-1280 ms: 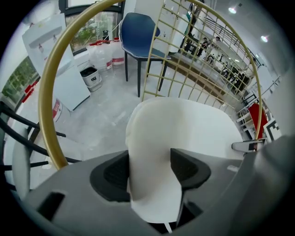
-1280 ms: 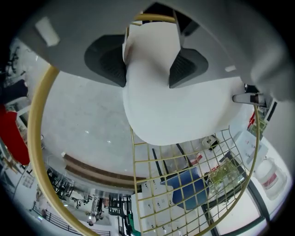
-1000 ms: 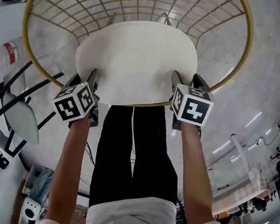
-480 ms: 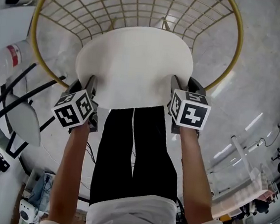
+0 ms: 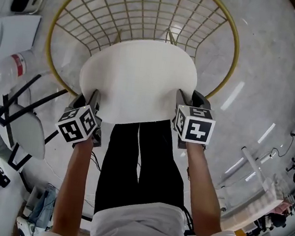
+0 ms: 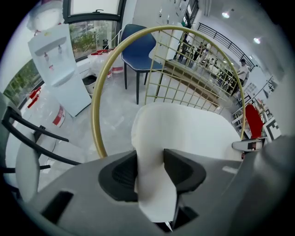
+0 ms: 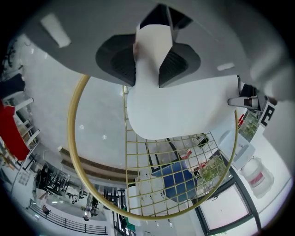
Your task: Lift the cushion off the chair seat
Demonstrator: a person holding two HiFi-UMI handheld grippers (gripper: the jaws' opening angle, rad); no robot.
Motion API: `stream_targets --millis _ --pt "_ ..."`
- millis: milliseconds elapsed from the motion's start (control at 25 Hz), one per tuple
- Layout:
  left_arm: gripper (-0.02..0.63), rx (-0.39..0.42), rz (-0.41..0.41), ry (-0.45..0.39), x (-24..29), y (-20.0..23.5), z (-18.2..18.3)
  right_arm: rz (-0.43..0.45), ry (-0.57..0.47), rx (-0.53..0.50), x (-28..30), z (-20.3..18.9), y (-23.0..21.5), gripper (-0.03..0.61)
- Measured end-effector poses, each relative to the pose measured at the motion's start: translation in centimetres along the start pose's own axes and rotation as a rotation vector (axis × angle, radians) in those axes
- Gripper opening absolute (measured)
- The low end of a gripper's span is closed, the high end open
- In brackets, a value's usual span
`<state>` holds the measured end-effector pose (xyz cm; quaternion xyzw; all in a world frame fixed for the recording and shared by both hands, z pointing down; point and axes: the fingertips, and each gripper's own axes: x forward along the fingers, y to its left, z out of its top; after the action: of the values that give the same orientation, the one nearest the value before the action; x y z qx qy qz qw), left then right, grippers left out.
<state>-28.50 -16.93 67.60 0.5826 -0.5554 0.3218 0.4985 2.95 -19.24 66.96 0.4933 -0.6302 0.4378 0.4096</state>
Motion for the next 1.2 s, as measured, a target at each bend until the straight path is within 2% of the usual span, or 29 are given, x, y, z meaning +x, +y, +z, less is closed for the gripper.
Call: stream_targets --millis 560,1200 --pt "0.158 0.010 -0.031 -0.039 -6.1 -1.5 1.2 0.038 -0.019 -0.019 -5.7 0.7 1.1 0.121" --pt "0.132 0.033 -0.086 -0.096 -13.3 -3.1 5.2 0.099 -0.051 -0.024 -12.9 3.8 3.1 0.089"
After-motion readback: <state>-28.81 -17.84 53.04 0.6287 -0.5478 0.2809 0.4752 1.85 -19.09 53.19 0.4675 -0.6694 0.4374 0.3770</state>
